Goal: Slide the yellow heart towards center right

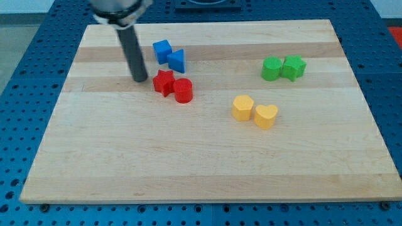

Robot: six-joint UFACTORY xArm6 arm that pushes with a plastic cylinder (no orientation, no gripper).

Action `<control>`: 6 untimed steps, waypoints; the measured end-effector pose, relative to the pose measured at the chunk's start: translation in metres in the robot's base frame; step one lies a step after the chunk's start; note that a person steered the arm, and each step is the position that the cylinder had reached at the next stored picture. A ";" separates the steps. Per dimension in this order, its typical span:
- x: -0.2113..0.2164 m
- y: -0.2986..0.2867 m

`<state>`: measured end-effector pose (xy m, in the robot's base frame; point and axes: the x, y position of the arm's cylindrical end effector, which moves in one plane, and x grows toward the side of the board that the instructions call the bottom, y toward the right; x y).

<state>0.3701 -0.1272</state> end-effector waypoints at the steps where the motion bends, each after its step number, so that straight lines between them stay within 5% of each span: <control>1: 0.061 0.007; 2: 0.106 0.044; 4: 0.132 0.142; 6: 0.112 0.216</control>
